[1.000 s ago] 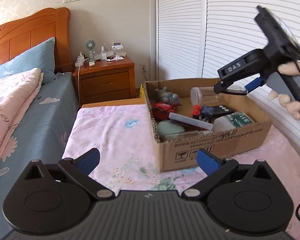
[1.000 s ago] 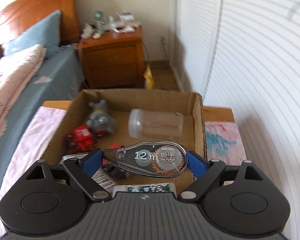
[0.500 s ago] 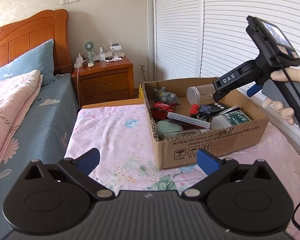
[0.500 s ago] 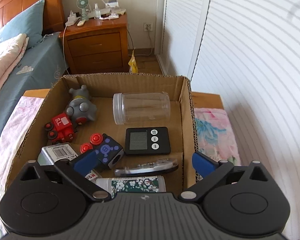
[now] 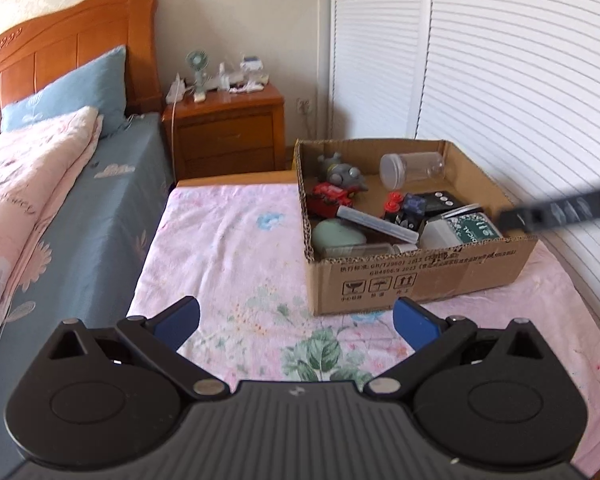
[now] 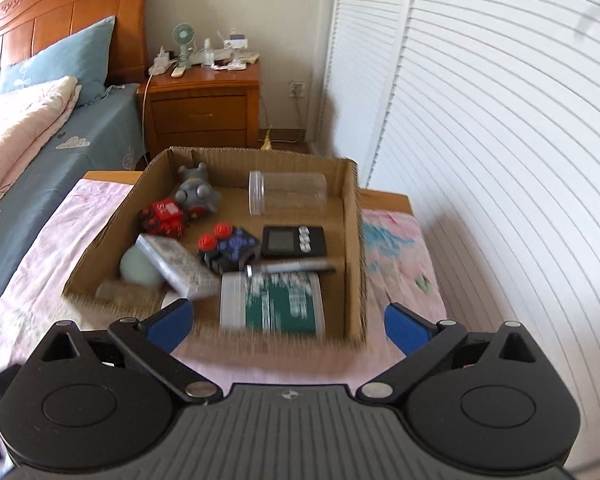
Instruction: Organize rigid objects
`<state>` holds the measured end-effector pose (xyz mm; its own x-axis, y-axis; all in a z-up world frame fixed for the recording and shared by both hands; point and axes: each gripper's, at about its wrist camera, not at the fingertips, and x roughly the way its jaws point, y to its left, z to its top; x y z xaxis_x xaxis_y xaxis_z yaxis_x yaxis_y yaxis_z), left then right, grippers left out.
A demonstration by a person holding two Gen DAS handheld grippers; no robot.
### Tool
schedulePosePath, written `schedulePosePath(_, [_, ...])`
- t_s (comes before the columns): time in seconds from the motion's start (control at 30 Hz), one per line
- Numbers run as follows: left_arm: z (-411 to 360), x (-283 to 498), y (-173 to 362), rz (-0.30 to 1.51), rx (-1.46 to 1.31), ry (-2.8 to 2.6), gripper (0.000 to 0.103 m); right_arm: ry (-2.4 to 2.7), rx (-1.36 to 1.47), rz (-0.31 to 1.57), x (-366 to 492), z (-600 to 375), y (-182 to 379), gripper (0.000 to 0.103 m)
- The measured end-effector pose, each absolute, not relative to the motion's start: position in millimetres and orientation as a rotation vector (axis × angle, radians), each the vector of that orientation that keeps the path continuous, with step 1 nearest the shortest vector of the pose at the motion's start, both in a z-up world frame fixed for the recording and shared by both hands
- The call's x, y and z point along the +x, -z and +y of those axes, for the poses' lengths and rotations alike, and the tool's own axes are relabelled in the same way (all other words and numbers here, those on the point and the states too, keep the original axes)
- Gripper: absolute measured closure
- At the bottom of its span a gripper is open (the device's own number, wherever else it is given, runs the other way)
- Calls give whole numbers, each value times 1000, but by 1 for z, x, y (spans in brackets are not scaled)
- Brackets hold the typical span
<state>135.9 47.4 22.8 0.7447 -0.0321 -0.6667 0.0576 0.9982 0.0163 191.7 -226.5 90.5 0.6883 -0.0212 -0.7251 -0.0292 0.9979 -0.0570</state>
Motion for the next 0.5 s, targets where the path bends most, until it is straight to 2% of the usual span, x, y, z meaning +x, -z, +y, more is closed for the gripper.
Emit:
schedulePosePath(0.23, [35,131,-37,733,47,59,1,40,-18,814,141,-226,-82,0])
schedulePosePath(0.5, [28,131,-44,737,44,56,1,61,-14,778,125,-226,-90,0])
